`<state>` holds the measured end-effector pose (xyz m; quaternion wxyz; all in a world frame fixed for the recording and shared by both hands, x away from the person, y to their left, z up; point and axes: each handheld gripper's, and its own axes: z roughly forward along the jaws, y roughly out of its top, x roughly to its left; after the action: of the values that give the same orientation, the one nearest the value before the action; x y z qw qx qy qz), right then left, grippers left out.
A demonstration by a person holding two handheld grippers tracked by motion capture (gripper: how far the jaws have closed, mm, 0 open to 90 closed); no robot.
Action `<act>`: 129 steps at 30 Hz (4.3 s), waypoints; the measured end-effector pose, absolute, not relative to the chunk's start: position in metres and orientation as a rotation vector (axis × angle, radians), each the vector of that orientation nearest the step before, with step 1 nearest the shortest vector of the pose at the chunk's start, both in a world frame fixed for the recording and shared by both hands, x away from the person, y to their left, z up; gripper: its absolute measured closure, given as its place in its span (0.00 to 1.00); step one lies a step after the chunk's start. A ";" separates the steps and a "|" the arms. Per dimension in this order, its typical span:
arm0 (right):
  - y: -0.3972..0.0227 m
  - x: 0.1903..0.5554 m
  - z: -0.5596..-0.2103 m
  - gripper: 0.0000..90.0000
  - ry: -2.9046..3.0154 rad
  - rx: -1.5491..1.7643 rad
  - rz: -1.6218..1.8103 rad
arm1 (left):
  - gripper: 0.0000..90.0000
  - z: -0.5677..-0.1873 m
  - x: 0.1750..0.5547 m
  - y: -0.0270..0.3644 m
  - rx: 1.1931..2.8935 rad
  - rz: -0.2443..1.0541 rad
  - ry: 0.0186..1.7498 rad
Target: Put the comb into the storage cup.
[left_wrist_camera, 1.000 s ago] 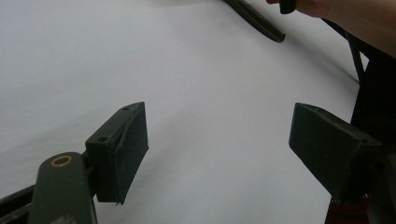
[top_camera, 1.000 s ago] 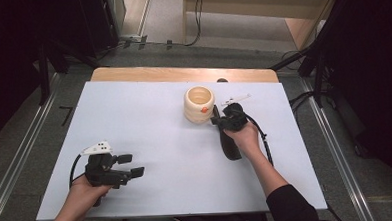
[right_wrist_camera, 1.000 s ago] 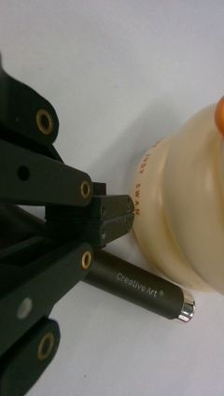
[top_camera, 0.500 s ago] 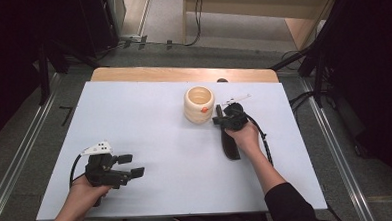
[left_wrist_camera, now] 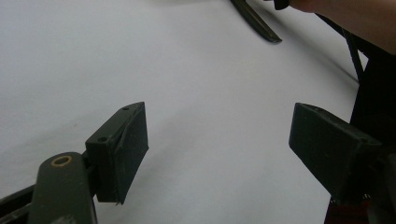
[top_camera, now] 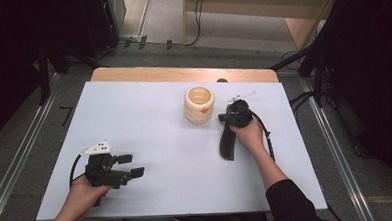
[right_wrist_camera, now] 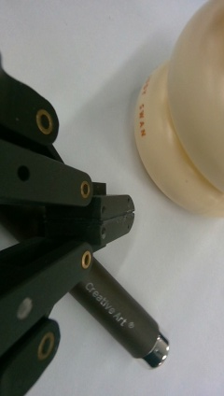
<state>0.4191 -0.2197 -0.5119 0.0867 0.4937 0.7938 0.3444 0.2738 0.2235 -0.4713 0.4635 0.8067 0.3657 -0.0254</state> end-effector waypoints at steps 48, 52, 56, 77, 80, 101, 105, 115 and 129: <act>-0.275 0.406 -0.512 0.98 2.328 1.558 0.989 | 0.23 -0.471 0.273 0.223 1.986 -0.054 0.900; -0.275 0.400 -0.512 0.98 2.334 1.550 0.993 | 0.23 -0.471 0.273 0.223 1.986 -0.052 0.900; -0.273 0.397 -0.511 0.98 2.351 1.541 0.985 | 0.23 -0.471 0.273 0.223 1.986 -0.055 0.900; -0.279 0.375 -0.509 0.97 2.393 1.513 0.950 | 0.23 -0.471 0.273 0.223 1.983 -0.052 0.900; -0.280 0.370 -0.509 0.98 2.398 1.510 0.953 | 0.23 -0.471 0.273 0.223 1.985 -0.053 0.900; -0.270 0.334 -0.508 0.97 2.486 1.460 0.973 | 0.23 -0.471 0.273 0.222 1.984 -0.054 0.894; -0.269 0.329 -0.509 0.98 2.494 1.447 0.980 | 0.23 -0.471 0.273 0.222 1.986 -0.052 0.895; -0.266 0.315 -0.508 0.97 2.512 1.476 0.986 | 0.23 -0.470 0.274 0.222 1.989 -0.054 0.888; -0.261 0.300 -0.481 0.79 2.461 1.351 1.187 | 0.23 -0.471 0.274 0.221 1.989 -0.054 0.893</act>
<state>0.2999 -0.2611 -0.4814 0.0468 0.4427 0.8065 0.3889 0.2738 0.2211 -0.4710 0.4620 0.8088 0.3632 -0.0219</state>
